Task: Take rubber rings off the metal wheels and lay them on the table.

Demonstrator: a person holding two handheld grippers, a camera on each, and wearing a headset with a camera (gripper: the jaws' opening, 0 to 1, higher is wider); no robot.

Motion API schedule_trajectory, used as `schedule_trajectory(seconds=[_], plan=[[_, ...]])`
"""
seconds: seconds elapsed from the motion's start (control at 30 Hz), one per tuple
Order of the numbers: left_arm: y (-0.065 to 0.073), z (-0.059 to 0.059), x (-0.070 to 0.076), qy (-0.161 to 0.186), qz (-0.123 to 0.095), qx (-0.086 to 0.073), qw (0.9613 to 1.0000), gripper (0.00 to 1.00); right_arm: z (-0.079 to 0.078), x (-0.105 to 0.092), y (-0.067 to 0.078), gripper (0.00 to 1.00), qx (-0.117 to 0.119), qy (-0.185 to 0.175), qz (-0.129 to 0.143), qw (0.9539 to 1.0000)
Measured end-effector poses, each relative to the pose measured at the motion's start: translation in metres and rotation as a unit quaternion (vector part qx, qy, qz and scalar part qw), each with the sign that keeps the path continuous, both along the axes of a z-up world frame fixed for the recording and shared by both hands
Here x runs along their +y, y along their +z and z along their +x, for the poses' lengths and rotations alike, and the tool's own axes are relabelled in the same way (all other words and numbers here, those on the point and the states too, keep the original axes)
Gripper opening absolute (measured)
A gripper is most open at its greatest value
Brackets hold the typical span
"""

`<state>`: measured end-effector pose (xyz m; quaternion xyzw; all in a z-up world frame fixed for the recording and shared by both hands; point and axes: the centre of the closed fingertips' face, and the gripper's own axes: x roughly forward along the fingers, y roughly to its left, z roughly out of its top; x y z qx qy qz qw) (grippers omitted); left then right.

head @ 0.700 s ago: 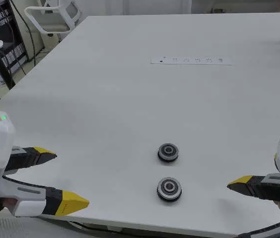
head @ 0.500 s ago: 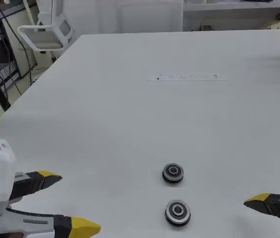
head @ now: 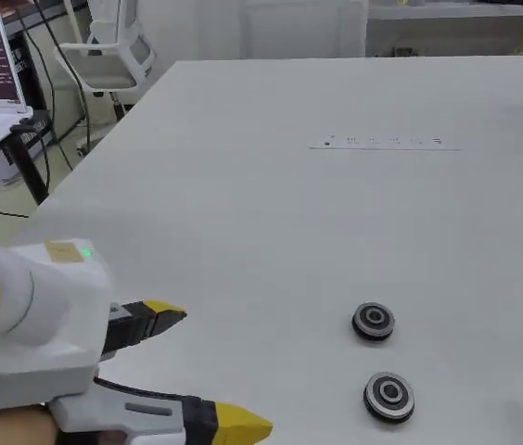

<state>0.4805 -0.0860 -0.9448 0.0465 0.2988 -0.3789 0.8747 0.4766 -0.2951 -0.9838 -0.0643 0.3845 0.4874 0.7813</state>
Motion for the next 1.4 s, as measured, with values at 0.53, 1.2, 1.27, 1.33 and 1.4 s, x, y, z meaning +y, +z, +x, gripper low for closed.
schedule_trajectory(seconds=[0.53,1.2,1.27,1.33,1.4], plan=[[-0.0015,-0.0044,-0.0074,-0.028,0.007,-0.001,0.9996,0.88,0.0032,-0.0023,0.0031,0.89,0.002,-0.017,0.014,0.9997],[-0.0019,-0.0016,-0.0047,-0.013,0.022,-0.003,0.9997,0.87,0.0007,-0.0005,0.0035,0.88,-0.011,0.007,0.021,0.9997],[-0.0015,-0.0019,-0.0051,-0.014,0.023,-0.005,0.9996,0.87,0.0009,-0.0016,0.0033,0.87,-0.012,0.006,0.018,0.9997],[-0.0012,-0.0023,-0.0049,-0.014,0.024,-0.006,0.9996,0.87,0.0006,-0.0012,0.0036,0.87,-0.014,0.008,0.018,0.9997],[-0.0002,-0.0018,-0.0038,-0.012,0.024,-0.009,0.9996,0.87,-0.0002,0.0004,0.004,0.87,-0.012,0.01,0.02,0.9997]])
